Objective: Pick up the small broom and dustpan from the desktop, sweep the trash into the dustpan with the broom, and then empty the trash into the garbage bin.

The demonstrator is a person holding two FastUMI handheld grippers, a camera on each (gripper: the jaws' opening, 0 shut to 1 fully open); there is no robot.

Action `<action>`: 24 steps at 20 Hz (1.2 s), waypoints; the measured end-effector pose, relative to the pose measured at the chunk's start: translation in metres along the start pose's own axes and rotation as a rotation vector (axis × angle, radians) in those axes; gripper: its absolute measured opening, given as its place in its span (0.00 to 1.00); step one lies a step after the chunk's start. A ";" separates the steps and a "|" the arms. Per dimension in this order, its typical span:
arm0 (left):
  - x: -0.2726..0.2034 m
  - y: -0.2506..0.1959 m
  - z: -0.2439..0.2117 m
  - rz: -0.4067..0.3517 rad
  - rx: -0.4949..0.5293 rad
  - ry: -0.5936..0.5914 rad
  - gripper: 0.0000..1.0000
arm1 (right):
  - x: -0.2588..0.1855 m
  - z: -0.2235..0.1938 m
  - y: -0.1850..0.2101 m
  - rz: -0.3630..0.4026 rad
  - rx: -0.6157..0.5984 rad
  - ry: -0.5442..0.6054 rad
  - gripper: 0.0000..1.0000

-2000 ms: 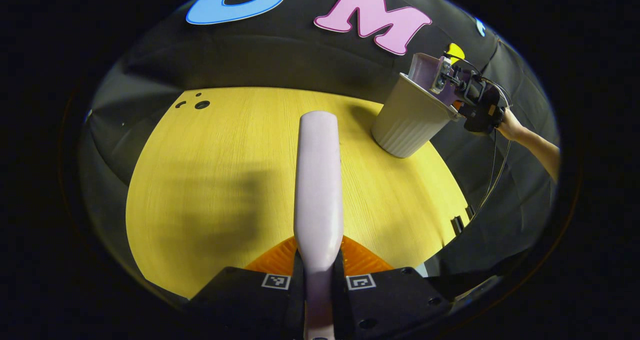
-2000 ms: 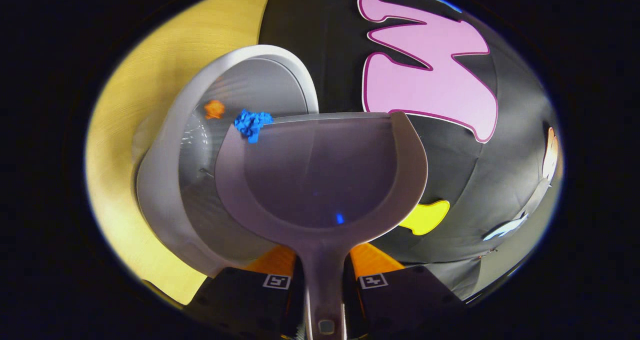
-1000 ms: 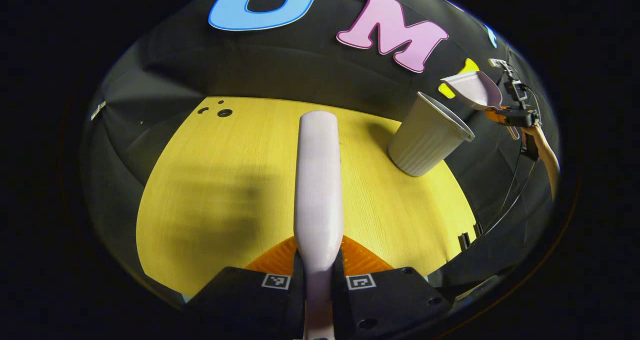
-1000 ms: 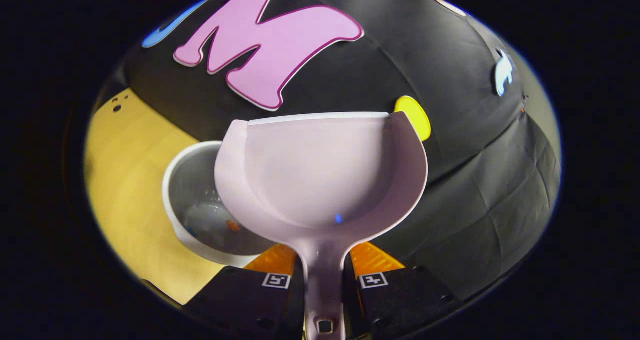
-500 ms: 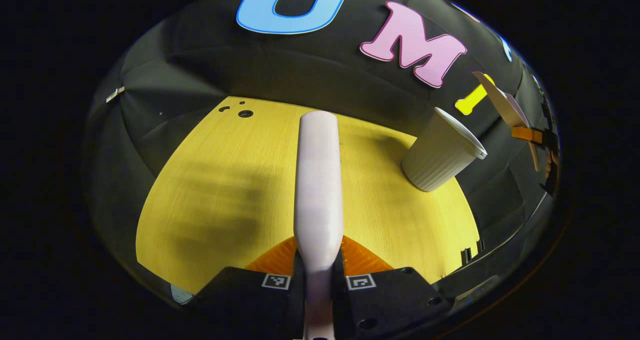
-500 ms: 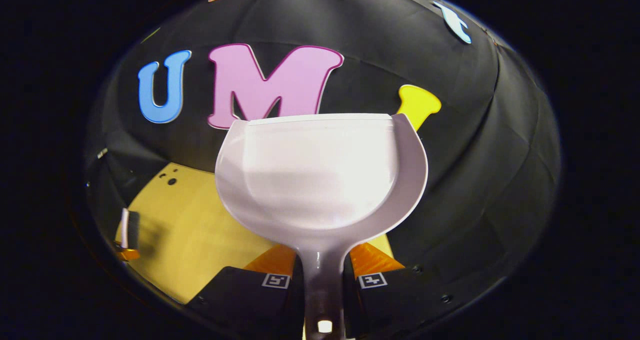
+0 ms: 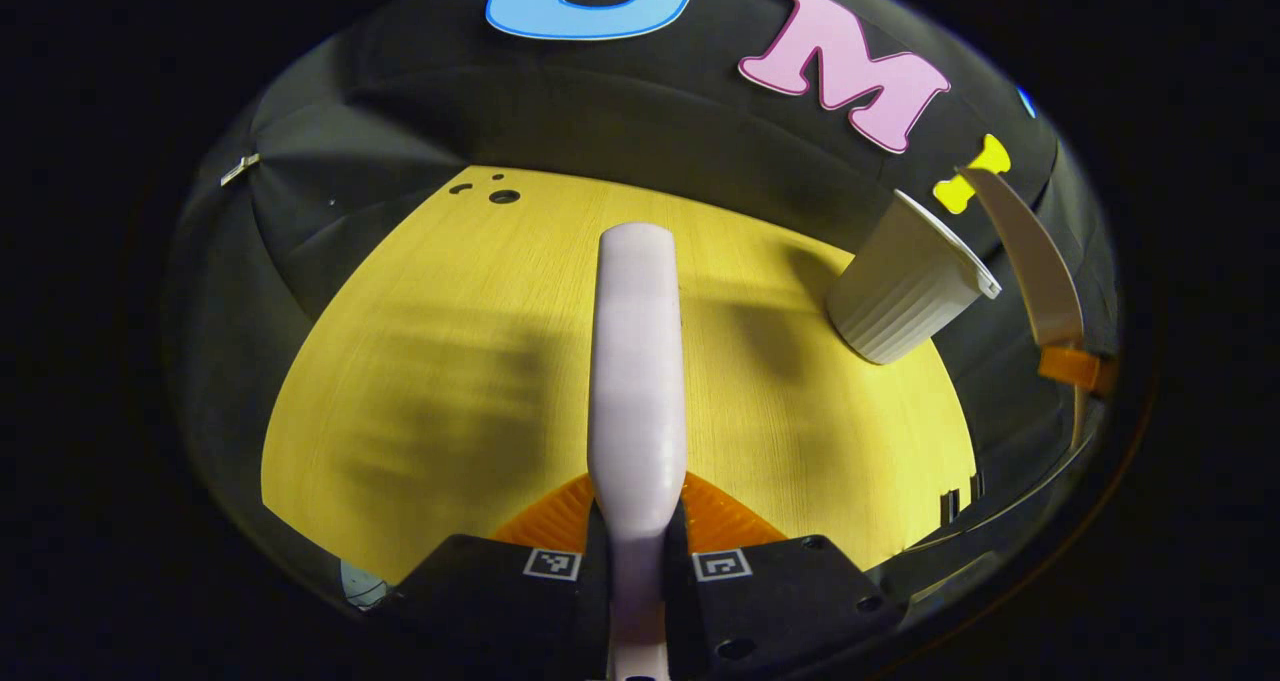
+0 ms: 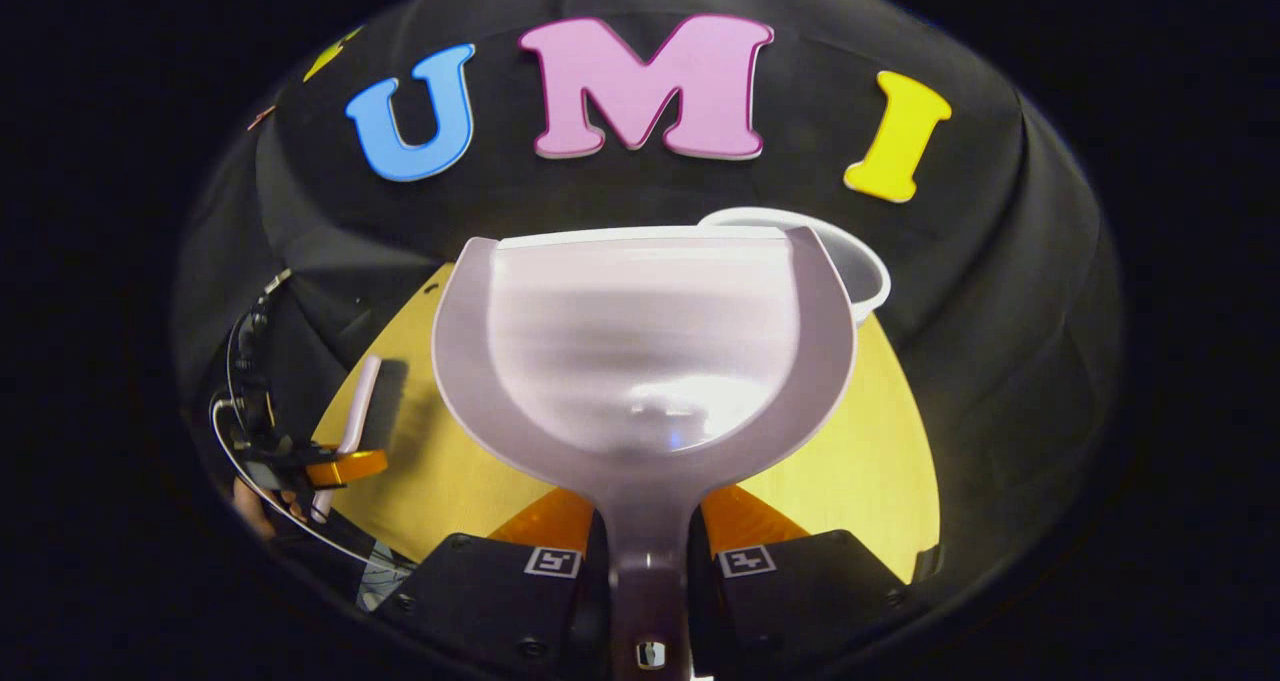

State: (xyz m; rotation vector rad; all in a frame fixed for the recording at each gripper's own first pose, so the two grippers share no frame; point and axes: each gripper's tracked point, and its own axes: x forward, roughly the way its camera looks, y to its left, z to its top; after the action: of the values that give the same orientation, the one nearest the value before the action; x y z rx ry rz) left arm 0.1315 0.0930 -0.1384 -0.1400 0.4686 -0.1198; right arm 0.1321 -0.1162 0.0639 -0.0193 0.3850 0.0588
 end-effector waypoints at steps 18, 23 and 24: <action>0.089 -0.028 -0.045 0.066 0.157 0.222 0.27 | 0.042 -0.075 0.017 0.001 0.020 0.295 0.35; 0.108 -0.029 -0.055 0.083 0.214 0.283 0.28 | 0.049 -0.077 0.015 -0.017 0.034 0.342 0.35; 0.108 -0.029 -0.057 0.090 0.221 0.290 0.27 | 0.051 -0.077 0.017 -0.012 0.052 0.354 0.35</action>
State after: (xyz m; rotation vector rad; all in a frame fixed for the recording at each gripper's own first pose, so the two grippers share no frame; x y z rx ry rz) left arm 0.1988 0.0424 -0.2315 0.1177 0.7460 -0.1031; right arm 0.1490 -0.0991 -0.0265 0.0201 0.7403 0.0335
